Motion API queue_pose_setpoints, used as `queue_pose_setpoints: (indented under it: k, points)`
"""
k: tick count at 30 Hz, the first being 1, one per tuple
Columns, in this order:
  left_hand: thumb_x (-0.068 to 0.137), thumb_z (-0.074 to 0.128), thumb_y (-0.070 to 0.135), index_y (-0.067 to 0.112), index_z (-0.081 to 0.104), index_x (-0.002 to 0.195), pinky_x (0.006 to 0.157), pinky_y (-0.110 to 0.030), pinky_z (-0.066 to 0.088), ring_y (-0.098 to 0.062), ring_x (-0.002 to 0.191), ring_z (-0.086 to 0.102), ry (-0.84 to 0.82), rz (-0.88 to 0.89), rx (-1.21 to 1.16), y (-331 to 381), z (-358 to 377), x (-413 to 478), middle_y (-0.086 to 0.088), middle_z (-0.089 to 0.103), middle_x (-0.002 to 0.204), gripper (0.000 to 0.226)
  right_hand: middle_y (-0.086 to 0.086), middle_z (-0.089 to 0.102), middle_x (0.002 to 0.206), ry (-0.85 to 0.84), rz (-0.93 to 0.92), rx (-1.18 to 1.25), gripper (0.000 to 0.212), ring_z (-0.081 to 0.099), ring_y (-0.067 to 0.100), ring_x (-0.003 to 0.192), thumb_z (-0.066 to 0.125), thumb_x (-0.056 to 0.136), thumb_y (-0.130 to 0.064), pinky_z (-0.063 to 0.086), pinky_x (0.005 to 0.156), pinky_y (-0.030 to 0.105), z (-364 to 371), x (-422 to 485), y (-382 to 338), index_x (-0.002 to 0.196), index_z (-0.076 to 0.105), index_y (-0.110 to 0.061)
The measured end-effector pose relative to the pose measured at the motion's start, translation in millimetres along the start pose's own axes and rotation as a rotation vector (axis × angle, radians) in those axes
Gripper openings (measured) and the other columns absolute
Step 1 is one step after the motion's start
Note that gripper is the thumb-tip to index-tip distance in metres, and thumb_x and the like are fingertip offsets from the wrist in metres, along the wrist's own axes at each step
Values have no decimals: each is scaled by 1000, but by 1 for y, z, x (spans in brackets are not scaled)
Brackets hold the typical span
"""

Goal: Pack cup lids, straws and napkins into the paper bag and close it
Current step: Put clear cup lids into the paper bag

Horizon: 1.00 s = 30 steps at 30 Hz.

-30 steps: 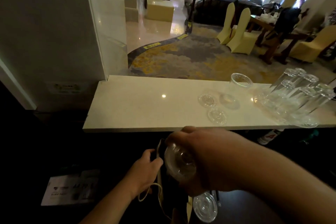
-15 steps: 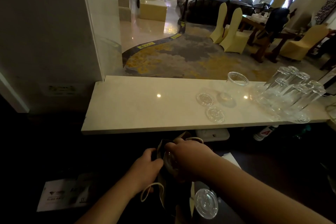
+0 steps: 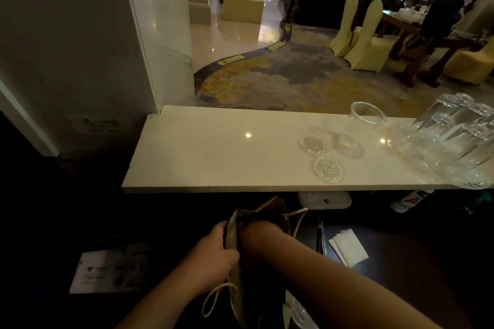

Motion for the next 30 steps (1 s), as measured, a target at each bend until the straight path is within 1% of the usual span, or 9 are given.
queue_pose_setpoints:
  k: [5, 7, 11, 14, 18, 20, 22, 27, 30]
  points:
    - [81, 64, 28, 44, 45, 149, 101, -41, 59, -12, 103, 69, 46, -19, 33, -4, 3, 1, 12, 71, 113, 72, 18, 43, 152, -9, -24, -19, 54, 39, 38, 141, 54, 99, -28, 32, 115, 54, 12, 26, -9, 148, 43, -9]
    - [83, 64, 30, 45, 42, 150, 95, -43, 62, -14, 99, 71, 47, -37, 25, -4, 4, 1, 11, 70, 112, 71, 18, 40, 155, 8, -3, 1, 53, 37, 37, 142, 50, 102, -28, 28, 116, 52, 12, 27, -10, 150, 41, -7]
    - [83, 63, 30, 47, 38, 152, 77, -44, 68, -22, 94, 74, 55, -72, 2, -9, 5, 1, 4, 70, 114, 76, 18, 44, 151, 64, -4, 60, 46, 40, 36, 139, 45, 104, -26, 32, 115, 51, 9, 28, -13, 146, 45, -8]
    - [81, 64, 32, 52, 37, 150, 74, -48, 69, -25, 92, 76, 50, -94, -5, -15, 9, 1, 2, 70, 115, 77, 16, 49, 144, 123, 24, 73, 43, 45, 34, 135, 48, 102, -29, 33, 114, 51, 13, 30, -12, 141, 50, -12]
    - [87, 62, 28, 49, 39, 150, 74, -42, 68, -23, 92, 75, 54, -71, 7, -13, 11, -1, 4, 70, 112, 70, 15, 55, 138, 219, 30, 155, 43, 49, 32, 132, 46, 103, -34, 33, 113, 43, 22, 39, -3, 137, 54, -9]
    - [92, 61, 23, 45, 41, 151, 68, -39, 66, -23, 92, 75, 59, -65, -9, -9, 10, -1, 4, 70, 110, 66, 16, 52, 141, 184, 32, 179, 44, 46, 31, 134, 43, 105, -34, 27, 117, 39, 27, 42, 0, 138, 52, -6]
    - [92, 59, 19, 43, 43, 150, 62, -37, 65, -25, 89, 76, 65, -67, -6, -5, 8, -2, 2, 71, 109, 65, 15, 52, 141, 173, 42, 173, 45, 46, 30, 134, 44, 104, -37, 28, 117, 40, 22, 37, 2, 139, 51, -9]
    - [72, 56, 34, 54, 48, 138, 86, -51, 65, -25, 96, 75, 88, -64, 68, -2, 5, 7, 4, 74, 108, 69, 16, 53, 142, 125, -6, 97, 41, 49, 36, 131, 50, 101, -28, 41, 108, 51, 0, 8, 4, 138, 53, -9]
    - [74, 55, 39, 57, 46, 140, 98, -48, 60, -22, 109, 71, 97, -37, 127, 1, 2, 15, 5, 73, 122, 69, 11, 61, 132, 122, -61, 51, 36, 56, 34, 123, 59, 96, -25, 47, 102, 52, -16, -19, 3, 131, 60, -14]
Point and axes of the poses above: each hand's wrist, its own x-axis towards the middle knuckle, its own z-axis out of the palm, y = z × x, the point moved 8 cm from there along x, towards the middle knuckle
